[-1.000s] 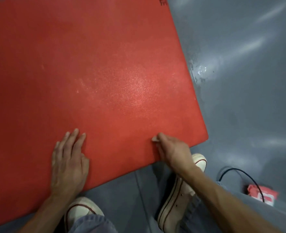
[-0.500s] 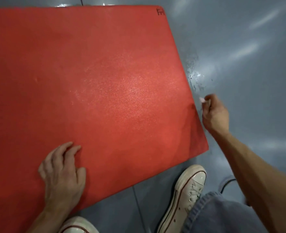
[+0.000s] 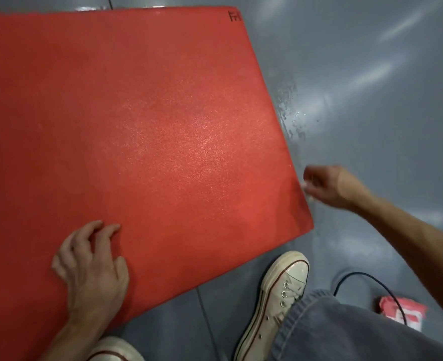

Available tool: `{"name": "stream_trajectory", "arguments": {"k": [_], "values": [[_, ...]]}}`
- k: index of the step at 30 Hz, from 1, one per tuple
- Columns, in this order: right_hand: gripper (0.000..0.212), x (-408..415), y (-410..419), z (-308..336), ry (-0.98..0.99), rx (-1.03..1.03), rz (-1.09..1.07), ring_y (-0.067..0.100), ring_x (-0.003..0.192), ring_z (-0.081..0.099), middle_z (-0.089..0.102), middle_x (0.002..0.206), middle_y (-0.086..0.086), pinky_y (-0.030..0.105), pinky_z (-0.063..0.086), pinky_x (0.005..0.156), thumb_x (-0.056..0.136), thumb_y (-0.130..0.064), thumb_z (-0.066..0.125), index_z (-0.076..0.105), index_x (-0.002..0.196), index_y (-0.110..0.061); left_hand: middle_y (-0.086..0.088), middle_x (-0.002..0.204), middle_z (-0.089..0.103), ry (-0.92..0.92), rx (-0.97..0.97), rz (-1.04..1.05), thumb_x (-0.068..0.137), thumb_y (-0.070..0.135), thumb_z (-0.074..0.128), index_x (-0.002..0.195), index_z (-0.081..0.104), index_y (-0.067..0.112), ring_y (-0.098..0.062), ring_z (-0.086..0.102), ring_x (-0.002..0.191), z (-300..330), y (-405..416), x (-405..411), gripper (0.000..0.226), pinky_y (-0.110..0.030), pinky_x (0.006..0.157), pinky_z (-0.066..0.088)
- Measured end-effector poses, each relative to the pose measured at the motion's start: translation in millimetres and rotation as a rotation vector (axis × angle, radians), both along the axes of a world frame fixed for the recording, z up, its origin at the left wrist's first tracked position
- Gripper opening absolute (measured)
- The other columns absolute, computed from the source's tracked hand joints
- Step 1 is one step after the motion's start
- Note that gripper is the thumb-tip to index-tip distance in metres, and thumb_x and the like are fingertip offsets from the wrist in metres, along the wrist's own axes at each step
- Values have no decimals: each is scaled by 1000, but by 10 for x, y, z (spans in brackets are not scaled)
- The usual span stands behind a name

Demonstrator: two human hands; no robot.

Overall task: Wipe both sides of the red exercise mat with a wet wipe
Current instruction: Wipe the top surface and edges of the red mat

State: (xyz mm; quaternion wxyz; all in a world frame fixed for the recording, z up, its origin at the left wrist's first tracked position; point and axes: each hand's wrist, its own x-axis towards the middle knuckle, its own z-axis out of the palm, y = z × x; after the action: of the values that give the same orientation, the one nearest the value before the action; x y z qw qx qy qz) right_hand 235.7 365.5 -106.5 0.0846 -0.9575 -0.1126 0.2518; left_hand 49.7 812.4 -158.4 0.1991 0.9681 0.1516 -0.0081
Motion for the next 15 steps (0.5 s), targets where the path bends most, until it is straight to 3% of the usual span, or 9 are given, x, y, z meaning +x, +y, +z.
{"name": "stream_trajectory", "arguments": {"k": [2, 4, 8, 11, 12, 15], "values": [[20, 304, 178, -47, -228, 53, -250, 27, 63, 54, 56, 63, -2, 31, 37, 60, 95, -39, 58, 58, 90, -19, -15, 135, 50, 2, -4, -7, 69, 19, 49, 122, 66, 11, -43, 40, 125, 8, 4, -8, 57, -65, 104, 30], [13, 517, 362, -166, -187, 61, -305, 26, 70, 55, 61, 72, 2, 31, 36, 63, 97, -31, 62, 61, 97, -18, -15, 135, 51, 1, -1, -13, 69, 19, 49, 122, 67, 11, -43, 41, 125, 9, 11, -14, 57, -64, 104, 30], [20, 472, 431, -196, 53, 2, -38, 26, 67, 57, 56, 66, -2, 31, 39, 63, 96, -28, 66, 64, 87, -10, -14, 134, 52, -5, 9, 5, 69, 17, 50, 120, 68, 10, -43, 41, 124, -12, 7, 2, 55, -64, 101, 31], [29, 291, 308, -24, 492, -318, 135, 13, 60, 61, 68, 64, -2, 21, 45, 61, 92, -38, 68, 68, 78, -13, -15, 134, 52, -9, 19, 9, 69, 16, 51, 120, 69, 10, -44, 41, 124, -23, 2, 13, 54, -64, 100, 32], [30, 280, 265, 7, 451, -320, 91, 11, 59, 61, 68, 64, -3, 16, 42, 57, 93, -40, 68, 68, 76, -16, -15, 134, 52, -8, 18, 9, 69, 16, 51, 120, 68, 10, -45, 41, 123, -27, 0, 11, 54, -64, 100, 32], [24, 367, 249, -26, -96, 17, -249, 20, 60, 59, 64, 64, 1, 24, 39, 54, 94, -34, 67, 64, 79, -16, -15, 134, 52, -2, 6, 2, 69, 17, 51, 120, 68, 11, -45, 41, 124, -11, 4, 1, 54, -65, 101, 31]]}}
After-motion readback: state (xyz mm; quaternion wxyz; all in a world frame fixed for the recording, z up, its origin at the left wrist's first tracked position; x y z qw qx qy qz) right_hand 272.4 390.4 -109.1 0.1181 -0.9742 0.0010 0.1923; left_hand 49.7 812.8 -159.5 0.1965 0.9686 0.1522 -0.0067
